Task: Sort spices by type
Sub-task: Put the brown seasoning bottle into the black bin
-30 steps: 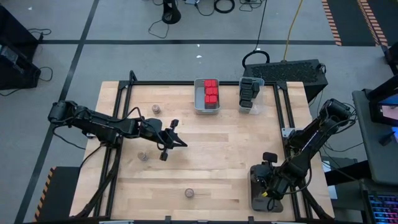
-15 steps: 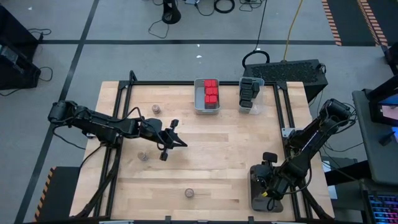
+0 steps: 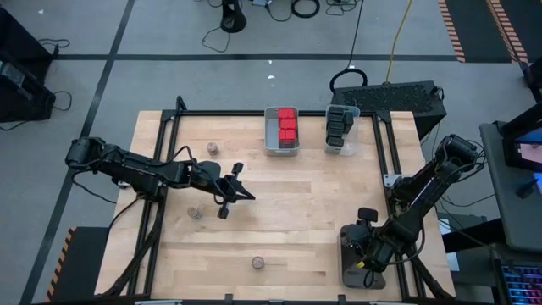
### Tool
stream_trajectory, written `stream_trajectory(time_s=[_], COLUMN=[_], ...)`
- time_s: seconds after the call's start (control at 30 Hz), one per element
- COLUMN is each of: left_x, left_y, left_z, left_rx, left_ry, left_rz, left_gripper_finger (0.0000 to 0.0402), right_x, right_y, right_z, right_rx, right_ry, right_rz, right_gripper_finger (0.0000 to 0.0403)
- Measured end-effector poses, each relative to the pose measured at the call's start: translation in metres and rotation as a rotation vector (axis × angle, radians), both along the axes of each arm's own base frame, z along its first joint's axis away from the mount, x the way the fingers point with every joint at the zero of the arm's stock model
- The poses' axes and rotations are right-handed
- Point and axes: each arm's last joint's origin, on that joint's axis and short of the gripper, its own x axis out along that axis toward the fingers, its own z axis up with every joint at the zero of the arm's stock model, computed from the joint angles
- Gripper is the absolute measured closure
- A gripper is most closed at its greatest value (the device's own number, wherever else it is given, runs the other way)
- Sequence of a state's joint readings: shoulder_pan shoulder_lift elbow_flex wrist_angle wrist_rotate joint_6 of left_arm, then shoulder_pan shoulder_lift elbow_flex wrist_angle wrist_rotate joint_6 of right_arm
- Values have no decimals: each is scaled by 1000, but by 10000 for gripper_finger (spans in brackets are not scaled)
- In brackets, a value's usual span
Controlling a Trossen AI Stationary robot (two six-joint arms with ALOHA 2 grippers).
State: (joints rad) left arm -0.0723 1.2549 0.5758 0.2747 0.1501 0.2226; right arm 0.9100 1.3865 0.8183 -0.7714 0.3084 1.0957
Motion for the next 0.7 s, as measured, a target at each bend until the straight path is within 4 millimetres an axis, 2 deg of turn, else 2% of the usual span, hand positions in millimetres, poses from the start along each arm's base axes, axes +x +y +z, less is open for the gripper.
stream_trajectory(time_s=[0.4, 0.7], left_x=[0, 0], left_y=[0, 0], left_z=[0, 0], left_rx=[0, 4], left_ry=[0, 0], left_rz=[0, 11], left_gripper_finger=[392, 392], right_x=[12, 39], right_y=[1, -6], right_z=[41, 77], right_rx=[-25, -67], right_ry=[3, -140], right_rz=[-19, 18], right_gripper_finger=[211, 211])
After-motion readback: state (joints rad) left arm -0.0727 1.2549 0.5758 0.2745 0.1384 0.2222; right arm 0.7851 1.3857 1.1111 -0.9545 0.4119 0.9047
